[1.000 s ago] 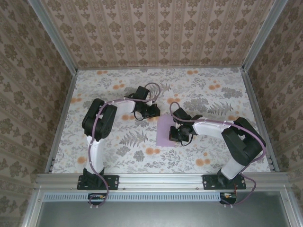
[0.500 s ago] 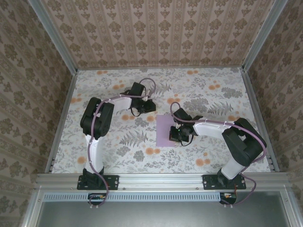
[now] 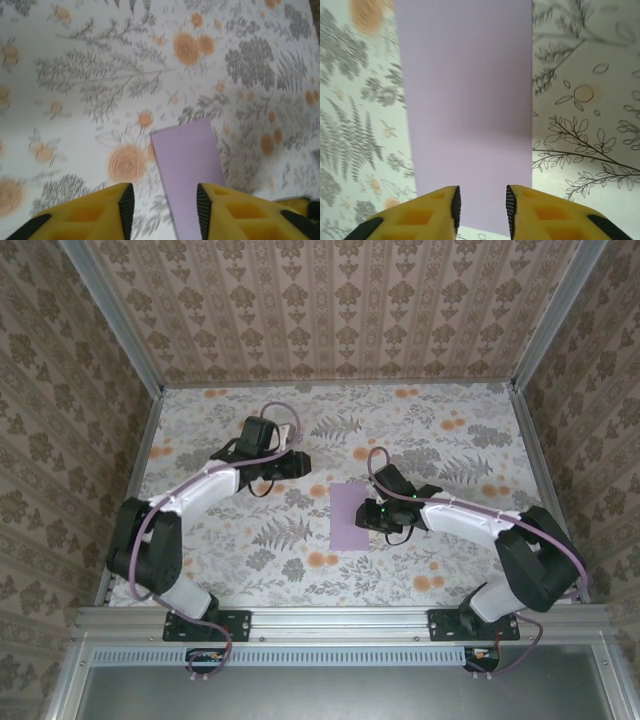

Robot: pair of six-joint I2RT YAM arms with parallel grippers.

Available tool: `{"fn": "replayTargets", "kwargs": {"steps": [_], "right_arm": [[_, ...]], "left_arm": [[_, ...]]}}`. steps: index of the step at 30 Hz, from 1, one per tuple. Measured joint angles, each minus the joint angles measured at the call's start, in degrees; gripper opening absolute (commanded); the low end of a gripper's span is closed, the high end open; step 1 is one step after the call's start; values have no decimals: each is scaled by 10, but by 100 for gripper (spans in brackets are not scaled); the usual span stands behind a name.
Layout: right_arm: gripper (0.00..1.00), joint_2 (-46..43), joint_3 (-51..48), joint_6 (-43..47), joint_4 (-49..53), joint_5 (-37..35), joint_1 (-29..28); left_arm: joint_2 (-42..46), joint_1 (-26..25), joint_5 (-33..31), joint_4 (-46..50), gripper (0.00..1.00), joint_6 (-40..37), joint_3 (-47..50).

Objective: Fold a paper plane with a square sheet of paper (fold left side to right side)
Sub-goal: First fold the square sheet of paper in half at the center of the table.

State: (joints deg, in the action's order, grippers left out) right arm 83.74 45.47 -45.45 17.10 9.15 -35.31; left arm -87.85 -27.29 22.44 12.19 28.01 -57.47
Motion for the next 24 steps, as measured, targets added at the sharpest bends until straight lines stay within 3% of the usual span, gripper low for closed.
{"fn": "replayTargets", "kwargs": {"steps": [7,11,14,24], "right_arm": [[62,-83,-1,19,7,-60,2],[82,-129,-21,22,7,-80,11],[100,-163,-46,19,9,-90,24],[100,-244,-112,4,12,-94,52]], "left_arm": [[86,-33,-2,-16,72,44,117],[100,-60,9,-40,78,73,148],[100,-82,17,-62,76,91,161],[-5,-132,38,-129,52,131,140]]}}
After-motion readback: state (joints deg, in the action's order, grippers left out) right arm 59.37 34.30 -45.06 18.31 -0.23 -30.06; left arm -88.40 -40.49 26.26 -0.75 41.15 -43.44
